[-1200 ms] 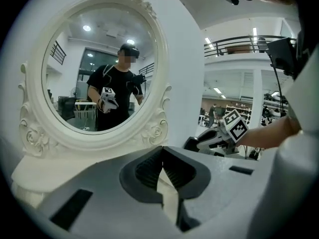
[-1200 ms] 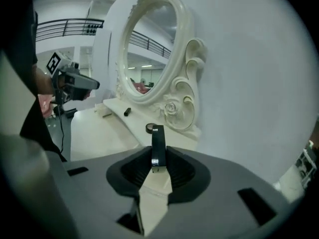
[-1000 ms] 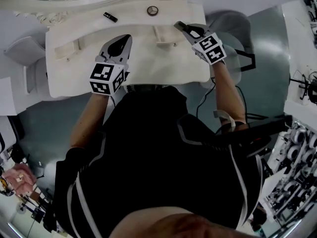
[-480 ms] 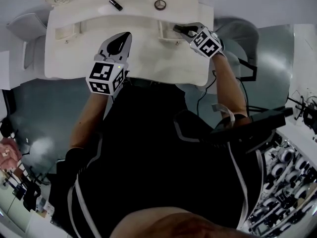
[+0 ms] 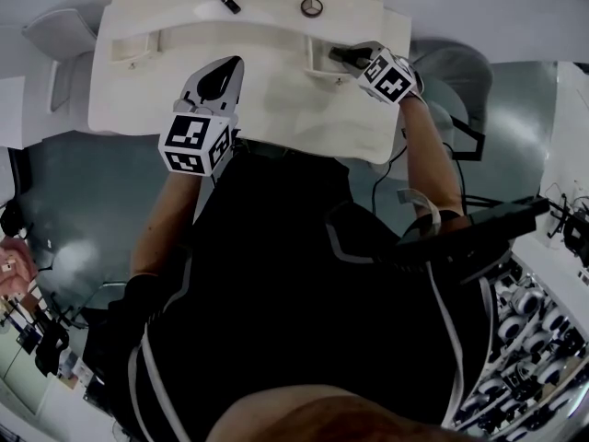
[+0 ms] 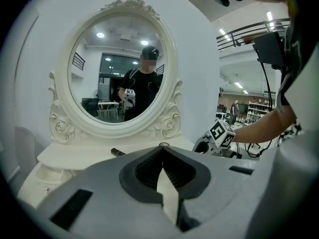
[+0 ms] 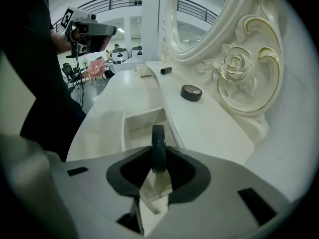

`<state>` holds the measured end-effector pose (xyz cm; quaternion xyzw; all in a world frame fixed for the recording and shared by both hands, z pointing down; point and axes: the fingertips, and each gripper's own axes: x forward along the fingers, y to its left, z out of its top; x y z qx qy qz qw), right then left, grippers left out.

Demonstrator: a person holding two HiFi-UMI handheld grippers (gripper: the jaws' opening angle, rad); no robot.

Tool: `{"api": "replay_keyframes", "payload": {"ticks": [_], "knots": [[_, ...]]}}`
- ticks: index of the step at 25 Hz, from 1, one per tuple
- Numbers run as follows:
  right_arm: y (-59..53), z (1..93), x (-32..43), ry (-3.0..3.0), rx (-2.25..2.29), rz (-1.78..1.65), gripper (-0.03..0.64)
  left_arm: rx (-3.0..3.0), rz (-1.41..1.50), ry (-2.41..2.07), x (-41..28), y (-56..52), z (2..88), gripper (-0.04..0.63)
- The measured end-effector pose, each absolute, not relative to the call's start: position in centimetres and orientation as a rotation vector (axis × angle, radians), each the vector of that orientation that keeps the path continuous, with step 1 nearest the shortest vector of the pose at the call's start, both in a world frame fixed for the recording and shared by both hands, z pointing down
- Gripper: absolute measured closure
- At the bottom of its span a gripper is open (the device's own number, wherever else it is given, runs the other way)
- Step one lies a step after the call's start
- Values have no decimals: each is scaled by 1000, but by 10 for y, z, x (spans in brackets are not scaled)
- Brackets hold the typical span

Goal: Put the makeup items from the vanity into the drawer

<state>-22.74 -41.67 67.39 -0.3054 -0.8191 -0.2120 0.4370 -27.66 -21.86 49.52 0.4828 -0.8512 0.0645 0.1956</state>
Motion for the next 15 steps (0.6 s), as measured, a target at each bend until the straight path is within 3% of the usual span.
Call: {"api": "replay_keyframes", "payload": {"ticks": [15], "knots": [[-423, 666, -223, -2104, -684, -395, 451, 1435, 223, -2340, -274, -224, 493, 591]]}}
